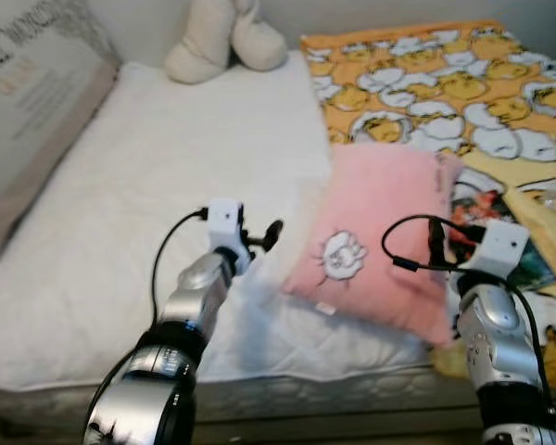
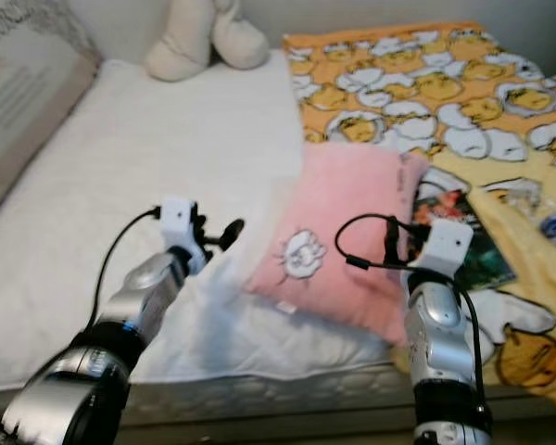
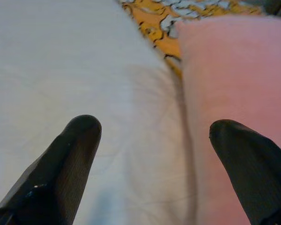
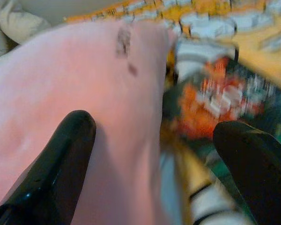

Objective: Clean up the room

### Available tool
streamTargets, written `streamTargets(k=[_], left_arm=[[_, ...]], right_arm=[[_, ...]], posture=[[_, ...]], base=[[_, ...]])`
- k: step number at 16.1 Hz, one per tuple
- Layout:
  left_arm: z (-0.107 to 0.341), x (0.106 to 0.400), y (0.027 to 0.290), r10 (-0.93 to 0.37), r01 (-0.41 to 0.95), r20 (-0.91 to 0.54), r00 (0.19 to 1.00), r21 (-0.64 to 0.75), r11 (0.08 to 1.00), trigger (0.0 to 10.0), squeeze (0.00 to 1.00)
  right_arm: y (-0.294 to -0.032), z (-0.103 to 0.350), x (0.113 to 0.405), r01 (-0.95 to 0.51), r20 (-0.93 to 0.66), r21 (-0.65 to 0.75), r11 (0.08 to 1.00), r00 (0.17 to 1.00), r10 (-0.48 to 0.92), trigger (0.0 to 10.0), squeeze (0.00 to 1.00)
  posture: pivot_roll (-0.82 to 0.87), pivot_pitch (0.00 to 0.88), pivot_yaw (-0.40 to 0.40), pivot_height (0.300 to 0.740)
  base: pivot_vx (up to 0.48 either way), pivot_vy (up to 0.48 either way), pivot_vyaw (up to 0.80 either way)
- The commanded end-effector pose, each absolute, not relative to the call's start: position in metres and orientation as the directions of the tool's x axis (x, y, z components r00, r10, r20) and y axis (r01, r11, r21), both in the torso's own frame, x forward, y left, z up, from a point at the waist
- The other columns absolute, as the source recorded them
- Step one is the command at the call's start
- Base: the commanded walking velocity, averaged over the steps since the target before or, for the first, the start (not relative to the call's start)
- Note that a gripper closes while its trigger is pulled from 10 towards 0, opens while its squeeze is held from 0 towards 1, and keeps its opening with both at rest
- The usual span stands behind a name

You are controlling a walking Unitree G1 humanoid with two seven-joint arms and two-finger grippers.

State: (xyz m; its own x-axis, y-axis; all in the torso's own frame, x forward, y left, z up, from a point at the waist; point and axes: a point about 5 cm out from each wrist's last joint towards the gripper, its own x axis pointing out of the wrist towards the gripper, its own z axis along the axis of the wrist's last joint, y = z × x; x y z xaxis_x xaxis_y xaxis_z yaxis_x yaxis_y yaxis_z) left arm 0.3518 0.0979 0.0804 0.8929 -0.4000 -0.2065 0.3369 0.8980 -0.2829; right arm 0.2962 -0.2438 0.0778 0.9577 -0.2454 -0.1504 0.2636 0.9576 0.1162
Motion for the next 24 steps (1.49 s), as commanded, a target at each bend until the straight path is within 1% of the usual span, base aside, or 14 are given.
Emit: streamTargets(k=[1,3,4,6,7,8,10,13,15,17,20,21,22,24], left_arm=[[0.085,0.355,0.096,-0.414,0.348,-0.189,0.891,-0.304,0.887,10.0,0.00],[0.091,0.359,0.088,-0.456,0.380,-0.165,0.875,-0.350,0.856,10.0,0.00],[0.090,0.360,0.080,-0.478,0.384,-0.170,0.862,-0.398,0.833,10.0,0.00],[0.084,0.357,0.071,-0.498,0.381,-0.202,0.843,-0.429,0.819,10.0,0.00],[0.082,0.355,0.068,-0.499,0.377,-0.215,0.840,-0.432,0.820,10.0,0.00],[0.077,0.352,0.060,-0.512,0.375,-0.241,0.825,-0.446,0.813,10.0,0.00],[0.077,0.350,0.051,-0.533,0.376,-0.240,0.812,-0.483,0.791,10.0,0.00],[0.080,0.348,0.034,-0.573,0.401,-0.234,0.786,-0.512,0.759,10.0,0.00],[0.078,0.347,0.033,-0.568,0.394,-0.243,0.786,-0.511,0.764,10.0,0.00],[0.075,0.345,0.034,-0.563,0.385,-0.255,0.786,-0.511,0.768,10.0,0.00],[0.071,0.343,0.034,-0.551,0.383,-0.285,0.784,-0.475,0.792,10.0,0.00],[0.068,0.341,0.032,-0.553,0.386,-0.298,0.778,-0.467,0.795,10.0,0.00],[0.067,0.339,0.030,-0.556,0.389,-0.300,0.775,-0.466,0.795,10.0,0.00],[0.075,0.347,0.037,-0.524,0.377,-0.278,0.805,-0.442,0.814,10.0,0.00]], right_arm=[[-0.245,0.077,0.296,0.285,-0.165,0.150,0.947,0.951,-0.260,10.0,0.00],[-0.247,0.077,0.290,0.297,-0.170,0.188,0.936,0.949,-0.267,10.0,0.00],[-0.249,0.077,0.285,0.299,-0.174,0.202,0.933,0.948,-0.266,10.0,0.00],[-0.250,0.077,0.282,0.305,-0.184,0.211,0.929,0.945,-0.269,10.0,0.00],[-0.249,0.076,0.283,0.304,-0.190,0.211,0.929,0.945,-0.266,10.0,0.00],[-0.246,0.074,0.286,0.285,-0.207,0.217,0.934,0.948,-0.241,10.0,0.00],[-0.241,0.074,0.291,0.242,-0.214,0.224,0.944,0.957,-0.194,10.0,0.00],[-0.228,0.075,0.311,0.152,-0.227,0.255,0.955,0.969,-0.094,10.0,0.00],[-0.216,0.078,0.320,0.092,-0.216,0.293,0.952,0.976,-0.028,10.0,0.00],[-0.198,0.076,0.330,0.027,-0.233,0.366,0.930,0.971,0.063,10.0,0.00],[-0.182,0.066,0.332,-0.002,-0.269,0.401,0.916,0.956,0.120,10.0,0.00],[-0.177,0.061,0.332,-0.001,-0.292,0.417,0.909,0.947,0.136,9.3,0.00],[-0.174,0.060,0.332,-0.009,-0.300,0.421,0.907,0.942,0.148,10.0,0.00],[-0.174,0.064,0.334,-0.016,-0.283,0.423,0.906,0.948,0.149,10.0,0.00]], posture=[[-0.21,0.006,0.146,0.740],[-0.22,0.050,0.162,0.740],[-0.23,0.082,0.171,0.740],[-0.26,0.126,0.183,0.740],[-0.26,0.132,0.183,0.740],[-0.29,0.162,0.190,0.740],[-0.29,0.184,0.197,0.740],[-0.29,0.190,0.205,0.740],[-0.29,0.190,0.210,0.740],[-0.28,0.190,0.211,0.740],[-0.27,0.191,0.205,0.740],[-0.27,0.192,0.204,0.740],[-0.27,0.192,0.201,0.740],[-0.28,0.194,0.200,0.740]], base=[[0.000,0.000,0.00],[0.000,0.000,0.00],[0.000,0.000,0.00],[0.000,0.000,0.00],[0.000,0.000,0.00],[0.000,0.000,0.00],[0.000,0.000,0.00],[0.000,0.000,0.00],[0.000,0.000,0.00],[0.000,0.000,0.00],[0.000,0.000,0.00],[0.000,0.000,0.00],[0.000,0.000,0.00],[0.000,0.000,0.00]])
